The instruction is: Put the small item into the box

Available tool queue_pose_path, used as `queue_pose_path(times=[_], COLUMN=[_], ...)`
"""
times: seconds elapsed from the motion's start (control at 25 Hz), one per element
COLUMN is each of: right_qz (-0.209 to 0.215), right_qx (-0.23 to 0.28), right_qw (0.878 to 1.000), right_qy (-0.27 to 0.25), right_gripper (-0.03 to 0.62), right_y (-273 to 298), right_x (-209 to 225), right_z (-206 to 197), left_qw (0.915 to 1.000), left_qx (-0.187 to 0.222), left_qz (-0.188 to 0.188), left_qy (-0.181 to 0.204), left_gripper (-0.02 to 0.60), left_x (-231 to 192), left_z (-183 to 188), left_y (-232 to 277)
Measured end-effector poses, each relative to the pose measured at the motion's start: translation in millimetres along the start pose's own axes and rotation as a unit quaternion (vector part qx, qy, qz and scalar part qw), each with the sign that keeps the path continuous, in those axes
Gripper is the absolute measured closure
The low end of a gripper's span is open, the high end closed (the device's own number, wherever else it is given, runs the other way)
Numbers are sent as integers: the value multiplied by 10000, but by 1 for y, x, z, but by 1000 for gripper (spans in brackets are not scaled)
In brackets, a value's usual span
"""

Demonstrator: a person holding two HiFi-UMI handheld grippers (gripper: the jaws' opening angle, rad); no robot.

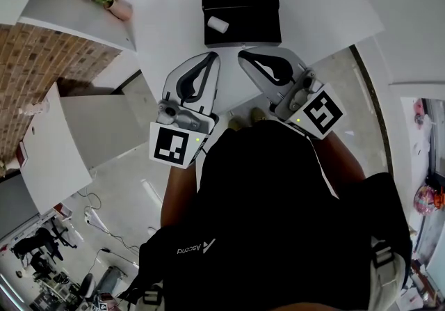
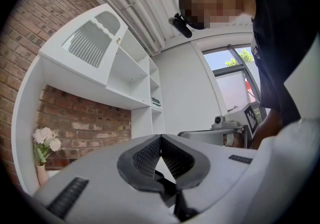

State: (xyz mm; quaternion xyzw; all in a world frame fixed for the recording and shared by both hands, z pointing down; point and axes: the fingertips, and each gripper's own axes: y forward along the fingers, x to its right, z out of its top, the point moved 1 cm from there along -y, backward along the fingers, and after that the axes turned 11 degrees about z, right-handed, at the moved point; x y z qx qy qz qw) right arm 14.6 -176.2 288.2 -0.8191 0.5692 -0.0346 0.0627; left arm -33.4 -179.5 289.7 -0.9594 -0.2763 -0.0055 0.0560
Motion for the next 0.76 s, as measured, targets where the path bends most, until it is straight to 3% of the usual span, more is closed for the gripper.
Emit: queue_pose_path(times=[0.36,0.48,0.76], right_qz=[59,64,49], right_qx=[25,30,3], right_qw=[10000,10000,10000], right_qy=[-7,-18,-2], right_gripper=[592,593,593], right_y=[-1,-2,-3], right_x=[0,-1,1], right_z=[1,2,2], left_qw=[9999,9993,9997], left_qx=[89,358,245], left_qz=[49,37,33], left_qy=[-35,-96,-81], left_gripper=[583,583,583], left_x=[1,3,4], left_z=[5,12,11], left_y=[3,4,7])
